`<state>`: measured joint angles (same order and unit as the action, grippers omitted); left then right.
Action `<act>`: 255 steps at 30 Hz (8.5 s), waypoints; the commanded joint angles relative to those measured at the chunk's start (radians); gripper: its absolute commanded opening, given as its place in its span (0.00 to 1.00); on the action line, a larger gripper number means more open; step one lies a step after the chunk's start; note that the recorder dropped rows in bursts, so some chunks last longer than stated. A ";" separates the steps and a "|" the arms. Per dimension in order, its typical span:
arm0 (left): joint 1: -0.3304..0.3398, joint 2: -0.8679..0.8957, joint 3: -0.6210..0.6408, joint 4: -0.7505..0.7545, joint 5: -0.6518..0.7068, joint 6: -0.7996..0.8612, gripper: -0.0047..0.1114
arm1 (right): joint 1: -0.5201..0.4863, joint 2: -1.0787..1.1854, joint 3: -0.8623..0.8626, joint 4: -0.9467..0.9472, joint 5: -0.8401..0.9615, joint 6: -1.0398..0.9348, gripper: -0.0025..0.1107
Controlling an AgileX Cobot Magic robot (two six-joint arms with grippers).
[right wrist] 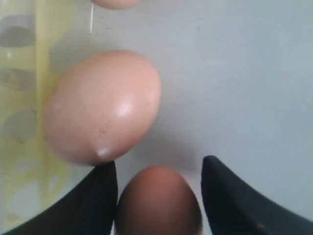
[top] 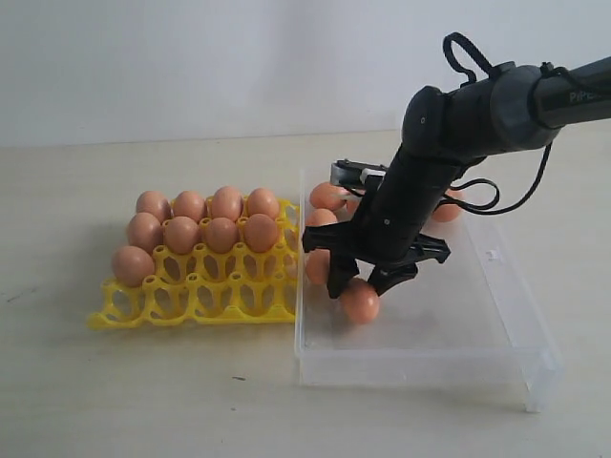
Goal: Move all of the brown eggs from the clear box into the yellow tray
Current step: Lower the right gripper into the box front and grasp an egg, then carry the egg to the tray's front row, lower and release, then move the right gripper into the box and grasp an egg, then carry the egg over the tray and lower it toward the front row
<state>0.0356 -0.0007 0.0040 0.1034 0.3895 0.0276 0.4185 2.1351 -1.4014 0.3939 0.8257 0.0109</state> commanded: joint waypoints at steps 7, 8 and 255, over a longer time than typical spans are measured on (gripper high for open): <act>-0.006 0.001 -0.004 -0.002 -0.009 -0.005 0.04 | 0.006 -0.037 0.015 -0.028 0.081 -0.162 0.02; -0.006 0.001 -0.004 -0.002 -0.009 -0.005 0.04 | 0.006 -0.073 0.027 -0.028 0.042 -0.167 0.02; -0.006 0.001 -0.004 -0.002 -0.009 -0.005 0.04 | 0.204 -0.161 -0.083 0.192 -0.615 -0.494 0.02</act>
<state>0.0356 -0.0007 0.0040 0.1034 0.3895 0.0276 0.5671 1.9918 -1.5588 0.5055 0.3791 -0.3911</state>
